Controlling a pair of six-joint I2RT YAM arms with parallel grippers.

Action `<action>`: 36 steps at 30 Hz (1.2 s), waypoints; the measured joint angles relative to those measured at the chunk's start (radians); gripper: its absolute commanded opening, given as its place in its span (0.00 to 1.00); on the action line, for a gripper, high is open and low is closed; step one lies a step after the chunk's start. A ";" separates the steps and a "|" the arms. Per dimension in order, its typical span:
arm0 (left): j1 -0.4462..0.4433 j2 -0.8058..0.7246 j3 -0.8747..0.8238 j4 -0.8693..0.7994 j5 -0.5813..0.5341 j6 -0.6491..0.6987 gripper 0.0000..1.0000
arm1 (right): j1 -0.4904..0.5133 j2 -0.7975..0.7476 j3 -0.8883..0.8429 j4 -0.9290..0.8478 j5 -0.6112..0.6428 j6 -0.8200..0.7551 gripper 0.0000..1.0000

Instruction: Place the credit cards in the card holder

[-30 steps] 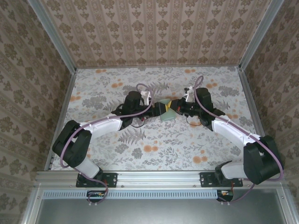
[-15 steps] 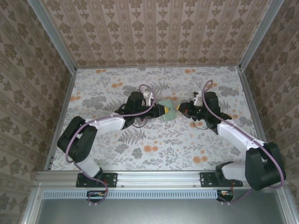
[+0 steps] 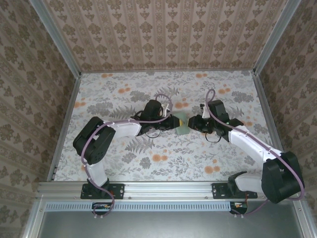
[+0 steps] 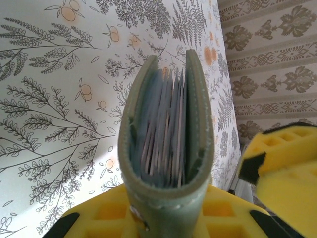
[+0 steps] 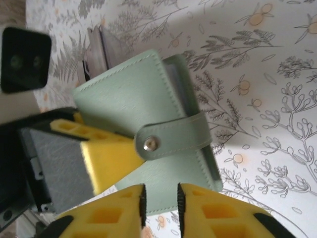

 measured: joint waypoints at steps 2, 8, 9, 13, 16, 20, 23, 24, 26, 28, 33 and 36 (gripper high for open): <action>0.000 0.000 0.016 -0.005 0.000 0.000 0.09 | 0.010 0.000 0.019 -0.032 0.026 -0.034 0.31; -0.014 0.000 0.058 -0.006 0.001 0.001 0.00 | 0.025 0.043 0.060 -0.074 0.065 -0.071 0.34; -0.018 0.000 0.058 -0.006 0.001 0.001 0.00 | 0.027 0.054 0.068 -0.074 0.066 -0.071 0.34; -0.024 0.000 0.058 -0.007 0.001 0.000 0.00 | 0.032 0.069 0.084 -0.074 0.068 -0.072 0.35; -0.024 0.000 0.058 -0.007 0.001 0.001 0.00 | 0.032 0.069 0.088 -0.074 0.075 -0.079 0.36; -0.024 0.000 0.058 -0.007 0.010 0.001 0.00 | 0.032 0.074 0.092 -0.073 0.084 -0.090 0.36; -0.023 0.000 0.058 -0.007 0.017 0.001 0.00 | 0.032 0.086 0.096 -0.068 0.088 -0.090 0.38; -0.023 0.000 0.057 -0.007 0.016 0.000 0.00 | 0.032 0.092 0.098 -0.064 0.088 -0.090 0.38; -0.020 0.000 0.056 -0.007 0.015 0.000 0.00 | 0.032 0.098 0.099 -0.055 0.087 -0.091 0.39; -0.016 0.000 0.052 -0.002 0.016 -0.001 0.00 | 0.037 0.105 0.102 -0.050 0.090 -0.098 0.39; -0.016 0.000 0.043 0.005 0.017 -0.008 0.00 | 0.045 0.113 0.105 -0.051 0.100 -0.137 0.46; -0.013 0.000 0.041 0.008 0.023 -0.008 0.00 | 0.045 0.113 0.105 -0.051 0.102 -0.165 0.50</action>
